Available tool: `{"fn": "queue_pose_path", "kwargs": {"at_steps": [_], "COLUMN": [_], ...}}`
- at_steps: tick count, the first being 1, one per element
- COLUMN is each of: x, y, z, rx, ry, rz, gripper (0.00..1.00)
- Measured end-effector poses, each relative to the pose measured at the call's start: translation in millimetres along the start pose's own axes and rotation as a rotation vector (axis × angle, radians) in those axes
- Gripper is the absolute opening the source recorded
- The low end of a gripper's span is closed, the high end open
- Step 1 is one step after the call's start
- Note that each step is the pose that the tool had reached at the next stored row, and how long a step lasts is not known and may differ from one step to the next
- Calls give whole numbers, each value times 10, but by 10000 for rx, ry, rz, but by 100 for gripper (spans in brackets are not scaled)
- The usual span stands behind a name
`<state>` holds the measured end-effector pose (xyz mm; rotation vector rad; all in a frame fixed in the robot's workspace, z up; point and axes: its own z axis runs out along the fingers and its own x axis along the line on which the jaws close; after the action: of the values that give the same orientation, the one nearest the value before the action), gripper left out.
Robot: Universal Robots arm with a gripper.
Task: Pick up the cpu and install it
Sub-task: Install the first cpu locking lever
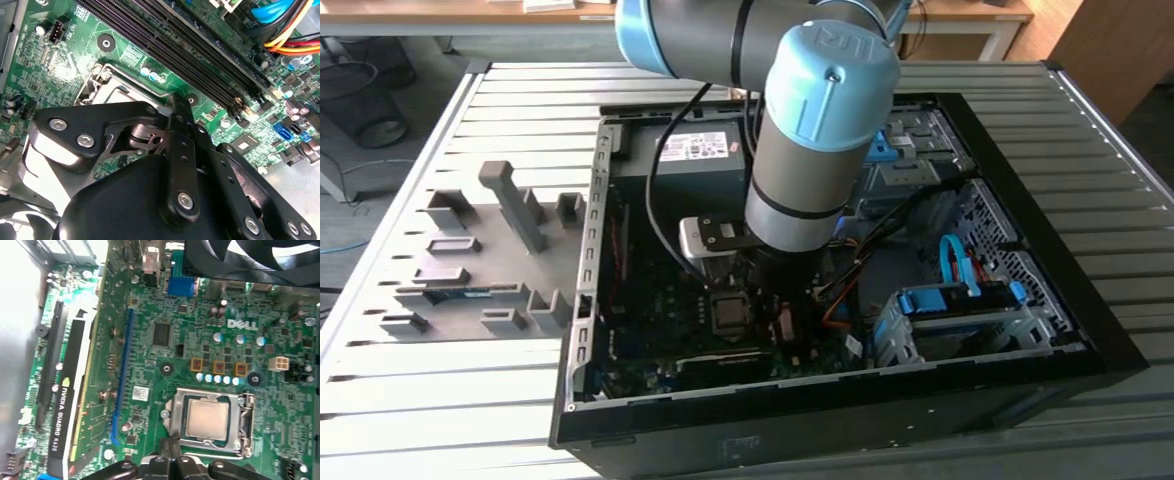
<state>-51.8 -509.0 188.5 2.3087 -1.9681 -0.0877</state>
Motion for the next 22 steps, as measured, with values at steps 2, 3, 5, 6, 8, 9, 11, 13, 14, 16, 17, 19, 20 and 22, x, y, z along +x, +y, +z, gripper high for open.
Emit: {"fn": "queue_pose_path", "kwargs": {"at_steps": [2,3,5,6,8,9,11,13,14,16,17,19,20,22], "x": [-2,-3,4,2,2,2,3,10,12,19,22,27,30,35], "y": [-1,-2,0,0,1,0,-2,-1,-1,0,0,1,1,0], "z": [3,4,-1,1,2,3,7,5,7,8,9,9,10,10], "rx": [5,7,24,49,67,67,72,71,72,74,75,74,75,75], "ry": [-26,-33,-166,-314,-408,-410,-417,-412,-417,-419,-420,-420,-421,-421], "rz": [-1,-2,-20,-36,-43,-43,-46,-46,-47,-47,-47,-47,-47,-47], "gripper": [10,10,10,10,10,10,10,10,10,10,10,10,10,10]}}
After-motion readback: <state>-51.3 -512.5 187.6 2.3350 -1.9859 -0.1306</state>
